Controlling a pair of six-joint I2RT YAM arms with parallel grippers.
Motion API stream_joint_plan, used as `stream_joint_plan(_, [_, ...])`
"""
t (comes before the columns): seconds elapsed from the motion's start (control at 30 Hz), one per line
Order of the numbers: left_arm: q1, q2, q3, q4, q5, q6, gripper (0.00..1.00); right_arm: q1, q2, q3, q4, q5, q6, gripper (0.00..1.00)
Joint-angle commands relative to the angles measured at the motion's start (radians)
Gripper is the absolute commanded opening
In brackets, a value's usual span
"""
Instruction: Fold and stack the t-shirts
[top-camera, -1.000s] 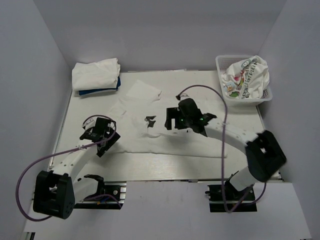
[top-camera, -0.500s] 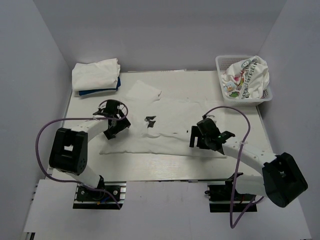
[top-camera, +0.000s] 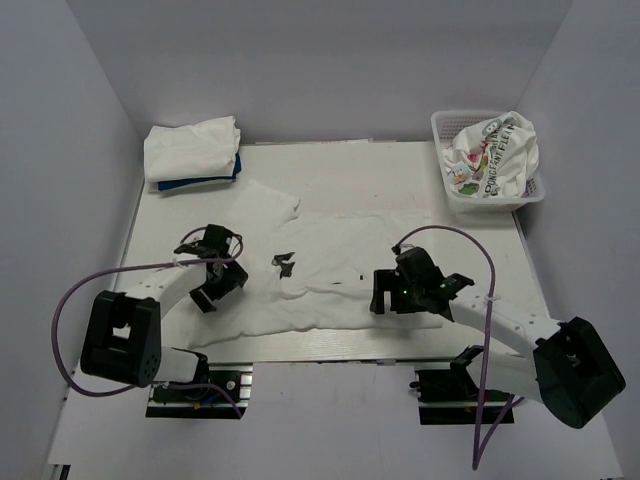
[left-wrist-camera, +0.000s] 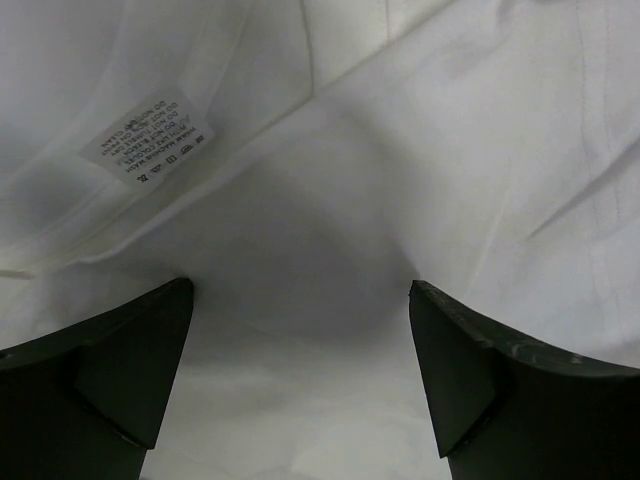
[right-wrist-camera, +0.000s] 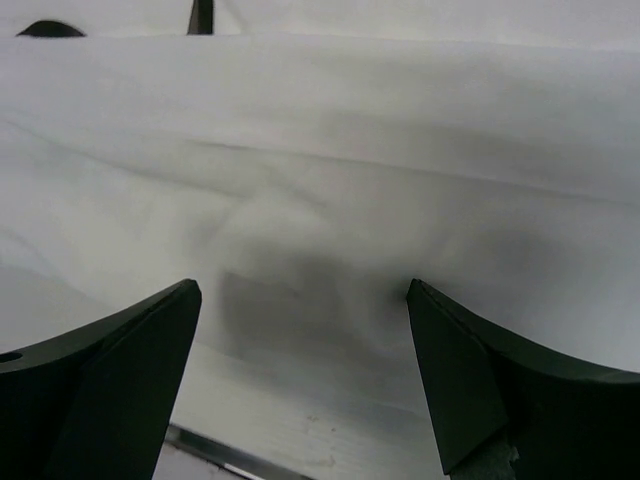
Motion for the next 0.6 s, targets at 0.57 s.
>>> stream_joint_plan(0.57, [0.012, 0.539, 0.948, -0.195, -0.195, 0.312, 0.99, -0.197, 0.341, 0.656, -0.158, 0.277, -0.020, 0.90])
